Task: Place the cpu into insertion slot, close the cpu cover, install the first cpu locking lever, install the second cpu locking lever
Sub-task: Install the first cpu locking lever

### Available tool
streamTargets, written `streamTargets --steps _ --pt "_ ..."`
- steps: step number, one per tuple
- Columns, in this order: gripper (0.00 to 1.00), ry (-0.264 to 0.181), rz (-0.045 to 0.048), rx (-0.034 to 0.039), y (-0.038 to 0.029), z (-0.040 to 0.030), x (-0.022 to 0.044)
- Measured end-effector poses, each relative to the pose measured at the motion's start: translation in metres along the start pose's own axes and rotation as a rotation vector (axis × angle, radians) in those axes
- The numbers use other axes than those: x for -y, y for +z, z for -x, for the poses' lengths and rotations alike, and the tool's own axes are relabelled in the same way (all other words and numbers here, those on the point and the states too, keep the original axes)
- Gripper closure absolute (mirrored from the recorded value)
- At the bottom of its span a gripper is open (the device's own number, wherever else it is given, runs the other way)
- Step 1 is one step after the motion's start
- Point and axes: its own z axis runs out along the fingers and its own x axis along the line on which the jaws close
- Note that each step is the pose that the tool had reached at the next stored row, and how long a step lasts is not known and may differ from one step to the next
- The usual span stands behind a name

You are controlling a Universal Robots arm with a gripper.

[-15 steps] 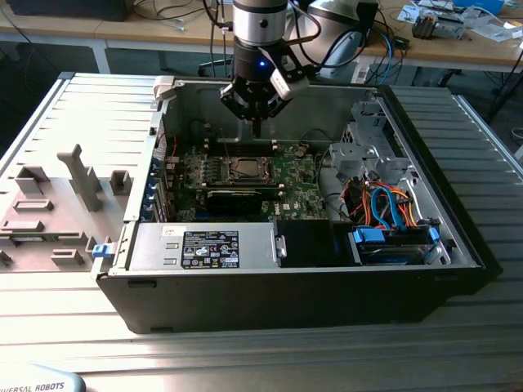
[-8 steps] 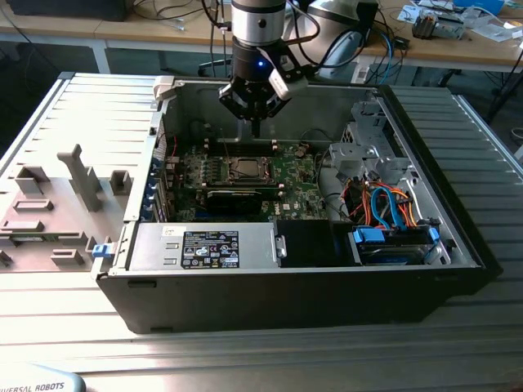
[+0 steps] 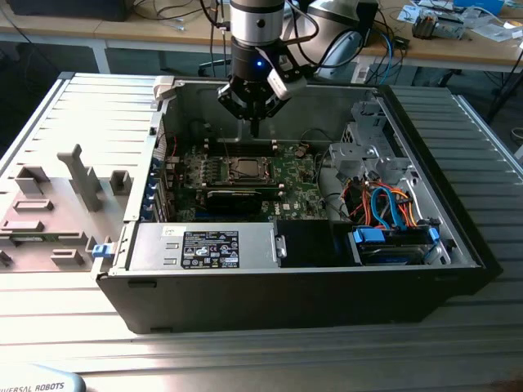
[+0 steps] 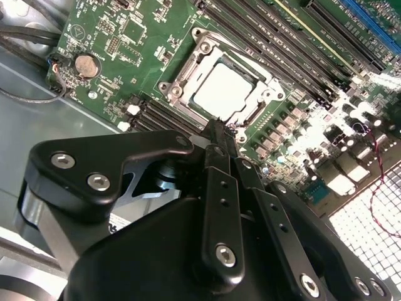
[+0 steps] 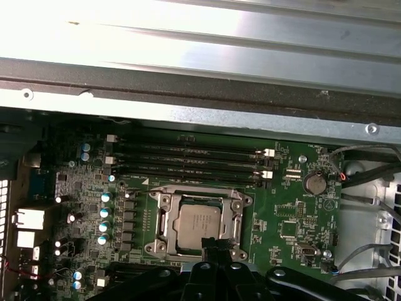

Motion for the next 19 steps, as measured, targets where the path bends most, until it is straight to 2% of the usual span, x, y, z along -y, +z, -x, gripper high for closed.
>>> streamTargets --steps 1,3,19 --pt "0.89 0.0 0.0 0.0 0.0 -0.0002 0.0" --pt "0.89 0.0 -0.0002 0.0 -0.0003 -0.0091 -0.0008" --pt "0.89 0.0 -0.0001 0.0 -0.0002 -0.0149 -0.0014"
